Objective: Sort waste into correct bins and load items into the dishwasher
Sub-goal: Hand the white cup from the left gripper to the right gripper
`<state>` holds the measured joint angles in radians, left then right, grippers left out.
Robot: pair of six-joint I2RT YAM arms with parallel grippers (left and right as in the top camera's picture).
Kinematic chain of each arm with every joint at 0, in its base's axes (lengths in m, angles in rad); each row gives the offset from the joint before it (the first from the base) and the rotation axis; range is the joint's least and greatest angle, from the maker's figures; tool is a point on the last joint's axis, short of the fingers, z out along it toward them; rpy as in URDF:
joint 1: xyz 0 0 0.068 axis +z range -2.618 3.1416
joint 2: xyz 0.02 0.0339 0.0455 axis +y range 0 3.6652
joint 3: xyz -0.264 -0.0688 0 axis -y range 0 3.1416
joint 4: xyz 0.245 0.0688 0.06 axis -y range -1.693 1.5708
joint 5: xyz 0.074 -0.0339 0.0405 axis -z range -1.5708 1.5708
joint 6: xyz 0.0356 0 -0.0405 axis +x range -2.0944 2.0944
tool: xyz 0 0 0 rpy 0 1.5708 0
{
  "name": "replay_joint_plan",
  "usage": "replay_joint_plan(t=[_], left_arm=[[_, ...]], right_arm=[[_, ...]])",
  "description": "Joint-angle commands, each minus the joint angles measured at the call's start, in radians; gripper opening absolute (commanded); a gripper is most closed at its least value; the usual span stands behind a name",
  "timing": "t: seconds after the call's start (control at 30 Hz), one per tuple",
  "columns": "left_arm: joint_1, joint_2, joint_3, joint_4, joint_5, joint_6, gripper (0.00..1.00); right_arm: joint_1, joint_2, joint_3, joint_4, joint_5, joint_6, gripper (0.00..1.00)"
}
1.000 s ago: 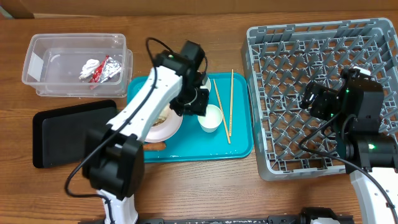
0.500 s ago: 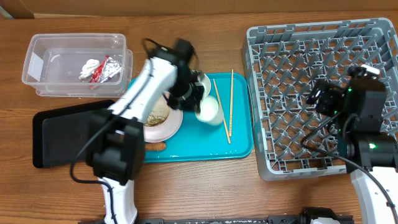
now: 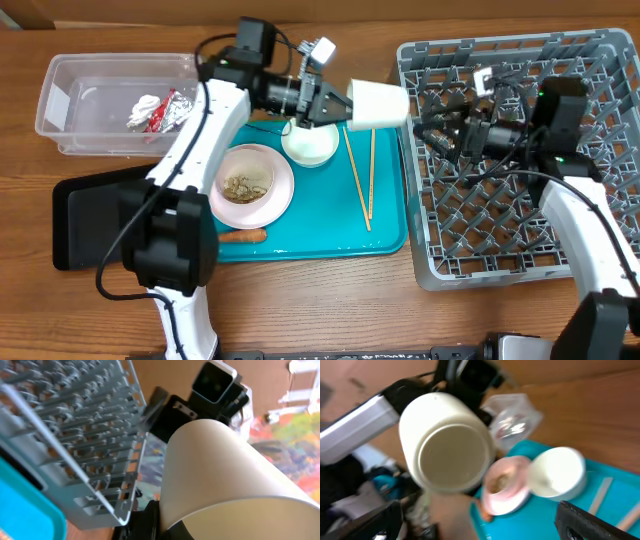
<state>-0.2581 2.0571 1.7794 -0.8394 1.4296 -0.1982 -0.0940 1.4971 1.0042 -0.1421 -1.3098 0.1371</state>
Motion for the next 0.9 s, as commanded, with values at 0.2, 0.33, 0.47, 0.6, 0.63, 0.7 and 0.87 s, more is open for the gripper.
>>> replay_joint_plan(t=[0.2,0.33,0.47,0.6,0.63,0.7,0.87], left_arm=[[-0.095,-0.033,0.02,0.011,0.018,-0.053,0.04],[-0.105,-0.033,0.02,0.011,-0.025,-0.063,0.04],[-0.105,-0.033,0.02,0.011,-0.042,-0.072,0.04],[-0.105,-0.033,0.02,0.011,-0.076,-0.077,0.04],[-0.105,-0.033,0.02,0.012,-0.077,-0.08,0.04],[-0.105,-0.033,0.02,0.023,-0.079,-0.095,0.04],[-0.105,-0.033,0.02,0.023,-0.13,-0.095,0.44]], right_arm=[[0.012,0.004,0.02,0.1,-0.203,-0.007,1.0],[0.012,0.004,0.02,0.111,-0.22,-0.006,0.99],[0.012,0.004,0.02,0.112,-0.222,-0.007,0.81],[0.012,0.004,0.02,0.111,-0.222,-0.007,0.74],[0.012,0.004,0.02,0.111,-0.222,-0.006,0.72],[0.012,0.004,0.02,0.112,-0.222,-0.006,0.67],[0.012,0.004,0.02,0.111,-0.201,0.013,0.55]])
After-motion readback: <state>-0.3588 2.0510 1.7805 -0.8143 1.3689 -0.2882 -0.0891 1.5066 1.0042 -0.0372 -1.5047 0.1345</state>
